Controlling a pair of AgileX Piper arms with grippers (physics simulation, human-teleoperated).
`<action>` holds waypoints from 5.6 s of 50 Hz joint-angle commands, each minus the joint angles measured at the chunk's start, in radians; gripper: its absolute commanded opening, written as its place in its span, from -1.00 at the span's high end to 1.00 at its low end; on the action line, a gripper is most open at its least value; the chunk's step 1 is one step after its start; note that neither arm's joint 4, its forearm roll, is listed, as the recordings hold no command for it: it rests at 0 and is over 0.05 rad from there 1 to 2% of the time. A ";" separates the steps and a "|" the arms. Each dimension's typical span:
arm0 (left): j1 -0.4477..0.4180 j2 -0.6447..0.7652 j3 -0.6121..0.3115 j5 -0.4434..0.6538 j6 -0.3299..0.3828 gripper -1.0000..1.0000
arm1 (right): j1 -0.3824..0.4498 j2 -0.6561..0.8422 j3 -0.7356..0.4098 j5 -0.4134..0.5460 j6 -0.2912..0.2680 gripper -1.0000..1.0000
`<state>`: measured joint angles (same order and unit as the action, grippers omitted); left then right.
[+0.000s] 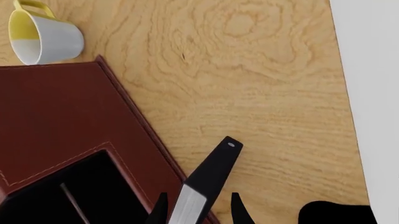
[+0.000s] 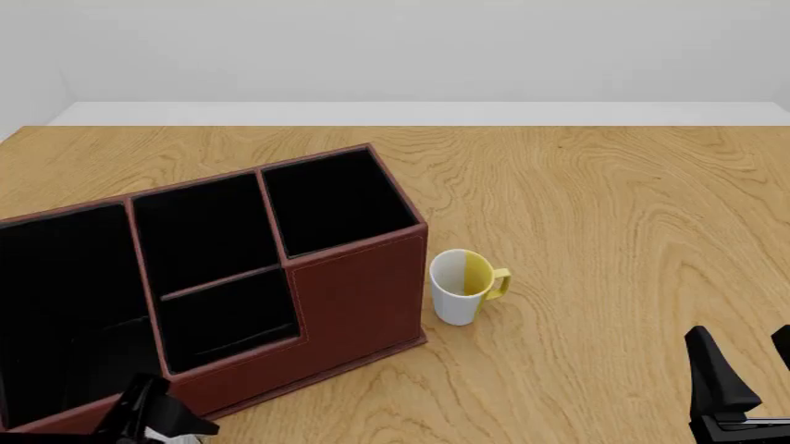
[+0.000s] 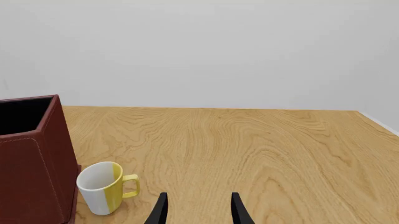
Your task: Pick up the book and place it in the front compartment of the caddy.
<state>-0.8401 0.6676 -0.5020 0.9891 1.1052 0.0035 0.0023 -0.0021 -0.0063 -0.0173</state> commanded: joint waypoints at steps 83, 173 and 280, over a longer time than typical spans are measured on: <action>-0.062 -0.056 -0.314 0.221 -0.164 1.00 | 0.000 0.000 0.000 0.000 0.000 -1.00; 0.500 0.469 -1.032 0.231 -0.076 1.00 | 0.000 0.000 0.000 0.000 0.000 -1.00; 0.544 0.653 -1.038 0.222 -0.101 1.00 | 0.000 0.000 0.000 0.000 0.000 -1.00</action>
<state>-0.2955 1.3203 -1.5486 1.2198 0.9828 0.0035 0.0023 -0.0021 -0.0063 -0.0174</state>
